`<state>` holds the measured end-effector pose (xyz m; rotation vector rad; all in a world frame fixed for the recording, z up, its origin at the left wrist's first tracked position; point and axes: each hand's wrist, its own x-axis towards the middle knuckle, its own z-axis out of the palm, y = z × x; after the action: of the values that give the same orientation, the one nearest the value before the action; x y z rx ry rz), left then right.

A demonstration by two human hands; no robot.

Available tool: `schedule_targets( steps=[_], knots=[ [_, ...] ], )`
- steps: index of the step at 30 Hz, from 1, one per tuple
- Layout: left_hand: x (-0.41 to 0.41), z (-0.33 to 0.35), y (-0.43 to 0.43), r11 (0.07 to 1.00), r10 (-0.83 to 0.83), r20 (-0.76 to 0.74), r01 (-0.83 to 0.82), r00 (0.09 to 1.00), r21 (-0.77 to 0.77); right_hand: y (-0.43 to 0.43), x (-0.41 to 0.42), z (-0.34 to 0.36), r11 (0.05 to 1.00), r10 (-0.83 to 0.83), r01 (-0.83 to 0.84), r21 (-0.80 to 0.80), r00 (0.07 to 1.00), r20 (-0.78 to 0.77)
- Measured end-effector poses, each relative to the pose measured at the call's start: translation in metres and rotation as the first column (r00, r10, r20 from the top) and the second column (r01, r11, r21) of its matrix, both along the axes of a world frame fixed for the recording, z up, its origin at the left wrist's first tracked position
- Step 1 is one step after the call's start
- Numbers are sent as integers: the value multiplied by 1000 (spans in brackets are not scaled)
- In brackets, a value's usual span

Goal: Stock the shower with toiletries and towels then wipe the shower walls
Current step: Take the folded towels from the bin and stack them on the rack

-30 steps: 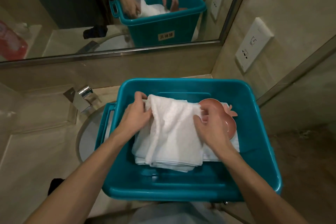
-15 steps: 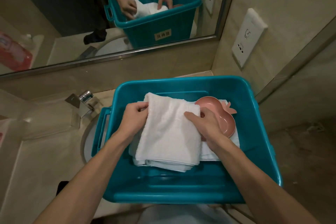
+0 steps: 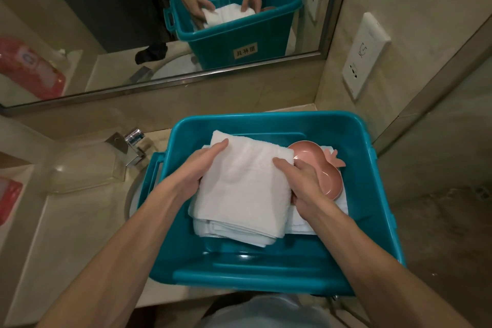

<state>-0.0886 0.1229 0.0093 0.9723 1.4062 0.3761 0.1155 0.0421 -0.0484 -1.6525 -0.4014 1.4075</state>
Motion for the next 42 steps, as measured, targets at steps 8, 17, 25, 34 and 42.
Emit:
schedule_targets(
  steps=[8,17,25,34,42],
  knots=[
    [-26,57,-10,990,133,503,-97,854,-98,-27,-14,75,953,-195,159,259,974,117],
    [-44,96,-38,955,-294,455,273,841,112,-113,-81,130,735,-644,481,478,717,267],
    [-15,124,-122,799,-585,318,463,746,384,-246,-115,152,554,-812,624,551,260,522],
    [29,172,-301,458,-887,316,554,338,695,-438,-173,197,205,-943,573,793,-100,316],
    [45,163,-507,251,-968,213,606,134,755,-638,-210,185,-43,-876,714,699,-364,317]
  ],
)
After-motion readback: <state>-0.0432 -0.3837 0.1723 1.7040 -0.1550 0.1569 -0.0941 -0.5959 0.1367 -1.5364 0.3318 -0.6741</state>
